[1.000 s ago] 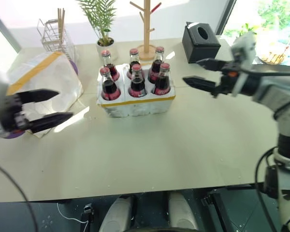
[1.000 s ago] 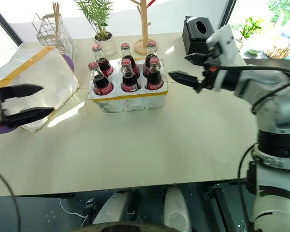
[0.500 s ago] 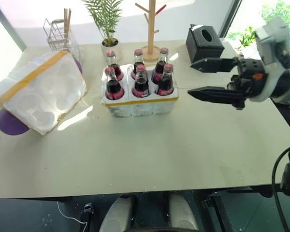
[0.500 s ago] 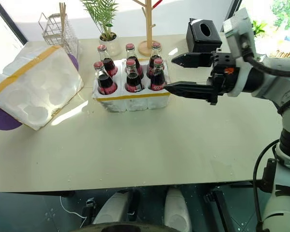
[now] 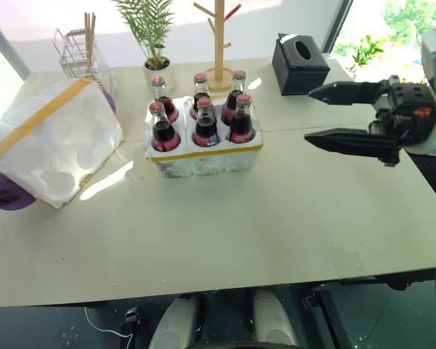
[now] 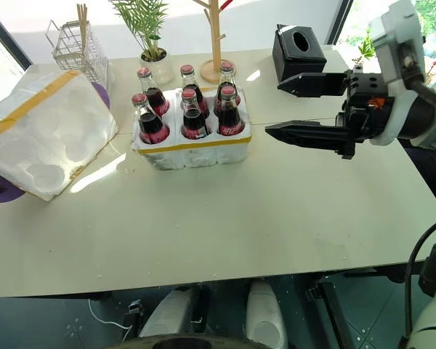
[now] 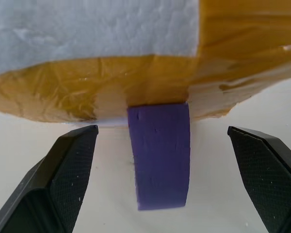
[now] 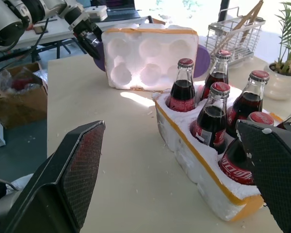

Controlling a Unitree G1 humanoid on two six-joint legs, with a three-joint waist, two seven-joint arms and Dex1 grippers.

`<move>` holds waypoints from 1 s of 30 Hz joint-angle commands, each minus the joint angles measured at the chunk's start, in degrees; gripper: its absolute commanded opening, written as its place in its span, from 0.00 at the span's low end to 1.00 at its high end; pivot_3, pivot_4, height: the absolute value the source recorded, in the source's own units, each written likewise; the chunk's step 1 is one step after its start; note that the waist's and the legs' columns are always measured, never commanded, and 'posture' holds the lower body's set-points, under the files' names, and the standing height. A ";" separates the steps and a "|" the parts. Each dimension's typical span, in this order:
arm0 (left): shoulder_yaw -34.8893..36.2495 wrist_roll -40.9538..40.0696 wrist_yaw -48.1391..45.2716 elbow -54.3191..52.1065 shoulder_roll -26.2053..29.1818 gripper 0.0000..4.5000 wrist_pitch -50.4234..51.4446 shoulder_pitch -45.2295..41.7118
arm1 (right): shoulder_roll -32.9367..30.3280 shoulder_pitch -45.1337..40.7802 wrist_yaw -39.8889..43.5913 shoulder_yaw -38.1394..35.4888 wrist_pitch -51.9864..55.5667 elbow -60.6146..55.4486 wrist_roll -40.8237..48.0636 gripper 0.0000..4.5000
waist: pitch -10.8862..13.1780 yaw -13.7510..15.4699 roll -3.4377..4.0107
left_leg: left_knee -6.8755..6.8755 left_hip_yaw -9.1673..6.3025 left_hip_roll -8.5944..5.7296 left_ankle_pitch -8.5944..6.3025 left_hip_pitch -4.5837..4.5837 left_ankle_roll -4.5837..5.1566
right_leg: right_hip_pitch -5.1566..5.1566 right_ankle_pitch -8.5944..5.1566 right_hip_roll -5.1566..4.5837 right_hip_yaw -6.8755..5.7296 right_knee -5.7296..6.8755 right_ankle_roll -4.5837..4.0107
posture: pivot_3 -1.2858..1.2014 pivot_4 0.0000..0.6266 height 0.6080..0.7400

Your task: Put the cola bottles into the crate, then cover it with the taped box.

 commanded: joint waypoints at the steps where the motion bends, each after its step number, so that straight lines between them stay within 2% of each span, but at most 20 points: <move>1: -1.24 2.71 2.68 2.73 -0.99 1.00 -1.60 -3.94 | -1.26 -0.50 -1.37 -3.09 0.44 -1.89 3.15 0.99 | 0.00 0.09 0.00 | 0.01 0.01 0.00 0.00 0.00 0.00 | 0.00 0.00 0.00 0.00 0.01 0.00 | 0.52 0.24 1.00; 5: -2.25 4.57 4.47 4.88 -3.51 1.00 -2.57 -6.45 | -1.45 0.49 -2.61 -3.60 0.47 -2.77 4.58 0.99 | -0.01 0.18 -0.03 | 0.02 0.00 0.00 0.00 0.00 0.00 | -0.01 0.00 0.00 0.01 0.02 0.00 | 0.52 0.24 1.00; 7: -2.16 4.89 5.07 5.57 -4.61 0.88 -2.47 -7.34 | -1.47 0.76 -3.09 -3.44 0.25 -2.85 4.84 1.00 | -0.02 0.14 -0.05 | 0.03 0.00 0.00 0.00 -0.01 0.00 | -0.01 0.00 0.00 0.01 0.03 0.01 | 0.52 0.24 1.00; 9: -2.05 5.16 5.07 5.90 -5.33 0.71 -2.48 -7.83 | -1.55 0.81 -3.61 -3.24 0.10 -2.86 5.07 1.00 | -0.02 0.15 -0.05 | 0.03 0.01 0.00 0.00 0.00 0.00 | -0.01 0.00 0.00 0.01 0.03 0.01 | 0.52 0.24 1.00; 14: -2.17 5.56 4.76 5.97 -5.55 0.15 -2.48 -8.13 | -2.19 1.63 -4.08 -3.61 0.00 -2.61 5.41 1.00 | -0.03 0.16 -0.07 | 0.03 0.01 0.00 0.00 0.00 0.00 | -0.02 0.00 0.00 0.01 0.04 0.01 | 0.52 0.24 1.00; 19: -1.25 4.62 3.37 5.16 -4.76 0.15 -3.34 -8.31 | -3.34 4.04 -3.78 -4.08 1.43 -2.14 6.93 1.00 | -0.03 0.14 -0.08 | 0.04 0.01 0.00 0.00 -0.01 0.01 | -0.02 0.00 0.00 0.01 0.04 0.01 | 0.52 0.24 1.00; 25: 2.58 1.06 3.96 2.11 -4.04 0.15 -6.41 -8.94 | -2.96 5.49 -4.99 -3.36 -1.96 -2.80 4.13 1.00 | -0.02 0.12 -0.09 | 0.04 0.01 0.01 0.00 -0.02 0.00 | -0.05 0.00 0.00 0.01 0.04 0.01 | 0.52 0.24 1.00; 30: 7.03 -3.77 3.83 -6.64 -3.33 0.15 -7.69 -7.83 | -2.65 6.68 -5.19 -3.62 -2.85 -2.82 4.18 1.00 | -0.02 0.12 -0.12 | 0.05 0.00 0.01 0.00 -0.04 0.00 | -0.06 0.00 0.00 0.02 0.04 0.01 | 0.52 0.24 1.00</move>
